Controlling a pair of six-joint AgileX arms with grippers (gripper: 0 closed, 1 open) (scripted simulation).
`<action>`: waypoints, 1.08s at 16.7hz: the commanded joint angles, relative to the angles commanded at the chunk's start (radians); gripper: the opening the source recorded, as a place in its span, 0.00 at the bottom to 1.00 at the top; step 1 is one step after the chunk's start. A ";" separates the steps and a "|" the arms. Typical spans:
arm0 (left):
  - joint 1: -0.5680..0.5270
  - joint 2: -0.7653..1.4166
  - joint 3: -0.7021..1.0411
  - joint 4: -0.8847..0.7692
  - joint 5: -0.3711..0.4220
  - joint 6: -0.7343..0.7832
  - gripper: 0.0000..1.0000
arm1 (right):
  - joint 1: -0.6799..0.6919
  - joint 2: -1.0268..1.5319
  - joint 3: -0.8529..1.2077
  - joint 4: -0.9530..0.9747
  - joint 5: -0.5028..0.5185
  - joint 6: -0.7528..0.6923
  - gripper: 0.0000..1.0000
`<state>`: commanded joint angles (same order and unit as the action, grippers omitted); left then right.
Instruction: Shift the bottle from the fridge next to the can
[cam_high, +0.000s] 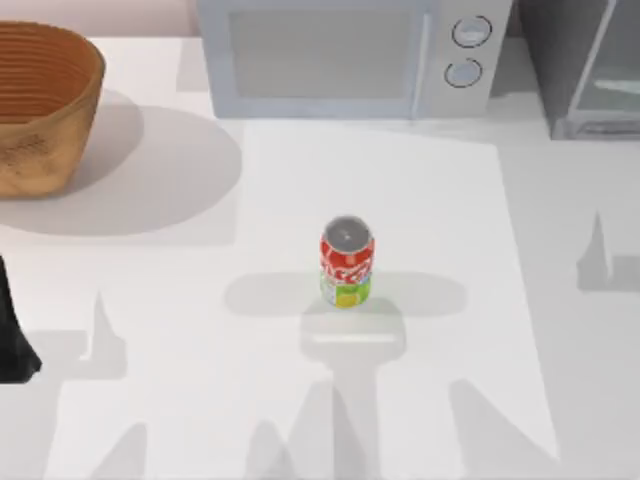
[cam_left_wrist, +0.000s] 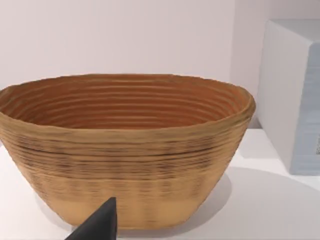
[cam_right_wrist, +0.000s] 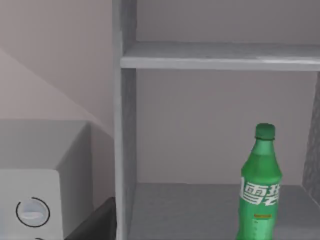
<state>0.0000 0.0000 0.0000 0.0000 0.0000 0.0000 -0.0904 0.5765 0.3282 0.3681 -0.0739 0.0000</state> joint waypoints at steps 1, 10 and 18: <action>0.000 0.000 0.000 0.000 0.000 0.000 1.00 | -0.013 0.114 0.050 0.056 -0.013 0.000 1.00; 0.000 0.000 0.000 0.000 0.000 0.000 1.00 | -0.132 1.192 0.489 0.551 -0.121 0.003 1.00; 0.000 0.000 0.000 0.000 0.000 0.000 1.00 | -0.185 1.584 0.688 0.773 -0.166 0.004 1.00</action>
<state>0.0000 0.0000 0.0000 0.0000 0.0000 0.0000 -0.2750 2.1603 1.0159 1.1411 -0.2404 0.0037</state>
